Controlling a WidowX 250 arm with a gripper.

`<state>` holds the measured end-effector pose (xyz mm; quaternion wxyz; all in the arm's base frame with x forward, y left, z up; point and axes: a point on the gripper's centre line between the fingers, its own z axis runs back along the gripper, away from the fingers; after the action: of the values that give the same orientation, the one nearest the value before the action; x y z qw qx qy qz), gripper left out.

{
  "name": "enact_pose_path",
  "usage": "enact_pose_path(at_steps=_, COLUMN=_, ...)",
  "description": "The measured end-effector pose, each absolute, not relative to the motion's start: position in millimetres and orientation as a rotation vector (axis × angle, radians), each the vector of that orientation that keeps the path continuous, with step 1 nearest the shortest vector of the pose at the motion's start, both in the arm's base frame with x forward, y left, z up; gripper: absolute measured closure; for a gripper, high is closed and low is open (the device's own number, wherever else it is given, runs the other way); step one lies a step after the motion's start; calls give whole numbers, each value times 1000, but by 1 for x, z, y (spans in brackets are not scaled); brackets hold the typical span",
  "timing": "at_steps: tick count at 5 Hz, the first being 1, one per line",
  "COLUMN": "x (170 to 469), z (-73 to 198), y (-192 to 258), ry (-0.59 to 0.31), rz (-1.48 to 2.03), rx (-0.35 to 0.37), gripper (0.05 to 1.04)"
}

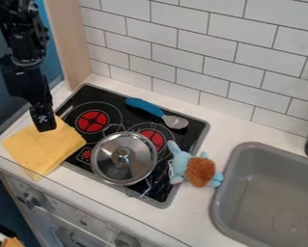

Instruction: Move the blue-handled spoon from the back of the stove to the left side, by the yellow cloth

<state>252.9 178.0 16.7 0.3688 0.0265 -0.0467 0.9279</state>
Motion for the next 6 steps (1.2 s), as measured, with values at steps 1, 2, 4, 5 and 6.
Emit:
enact_pose_path(at_steps=1, x=249, z=7, y=175, ry=-78, rz=2375, rx=98, gripper=83)
enact_pose_path(at_steps=2, x=268, z=17, y=166, ry=-97, rz=2244, rx=106, gripper=83)
enact_pose_path(at_steps=4, x=303, z=36, y=156, ry=-154, rz=1982, rx=83, gripper=83)
enact_pose_path(at_steps=5, x=332, z=30, y=137, ry=-140, rz=1773, rx=63, gripper=83)
enact_pose_path(at_steps=6, x=355, z=16, y=128, ry=-128, rz=1673, rx=47, gripper=83)
